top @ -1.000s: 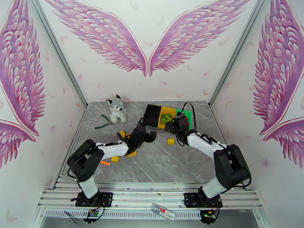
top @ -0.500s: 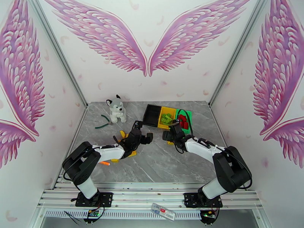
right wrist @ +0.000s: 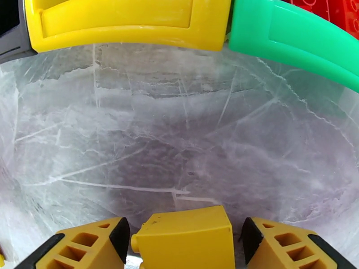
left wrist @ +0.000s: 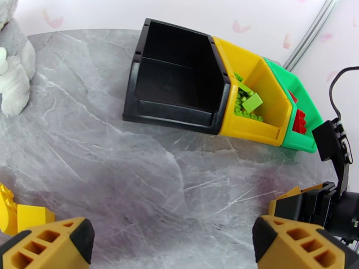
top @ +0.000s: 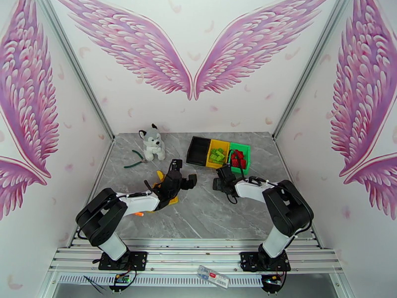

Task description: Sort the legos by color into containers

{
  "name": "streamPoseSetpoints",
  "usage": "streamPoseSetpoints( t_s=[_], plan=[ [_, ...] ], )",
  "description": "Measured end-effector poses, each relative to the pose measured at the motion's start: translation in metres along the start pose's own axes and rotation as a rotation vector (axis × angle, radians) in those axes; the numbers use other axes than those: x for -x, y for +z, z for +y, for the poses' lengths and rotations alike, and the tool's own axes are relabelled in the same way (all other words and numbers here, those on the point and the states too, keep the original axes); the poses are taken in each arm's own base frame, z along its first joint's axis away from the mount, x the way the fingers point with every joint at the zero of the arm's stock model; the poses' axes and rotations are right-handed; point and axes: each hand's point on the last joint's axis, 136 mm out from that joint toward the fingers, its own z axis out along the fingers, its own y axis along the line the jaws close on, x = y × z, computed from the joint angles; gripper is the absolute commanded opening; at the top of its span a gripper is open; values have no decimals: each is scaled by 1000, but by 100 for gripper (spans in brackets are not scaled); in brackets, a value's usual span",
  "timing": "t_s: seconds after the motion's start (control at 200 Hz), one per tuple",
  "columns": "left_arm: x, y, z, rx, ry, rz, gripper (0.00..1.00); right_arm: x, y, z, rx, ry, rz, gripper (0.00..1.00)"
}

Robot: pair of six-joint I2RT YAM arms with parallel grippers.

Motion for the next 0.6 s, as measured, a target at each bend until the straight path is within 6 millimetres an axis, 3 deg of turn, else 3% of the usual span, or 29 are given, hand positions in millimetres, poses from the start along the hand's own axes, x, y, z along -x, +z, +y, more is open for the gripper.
streamPoseSetpoints(
  t_s=[0.32, 0.6],
  plan=[
    [1, 1, 10, 20, -15, -1, 98, 3, 2, 1, -15, -5, -8, 56],
    [6, 3, 21, 40, -39, -9, 97, 3, -4, 38, 84, -48, 0, 40]
  ],
)
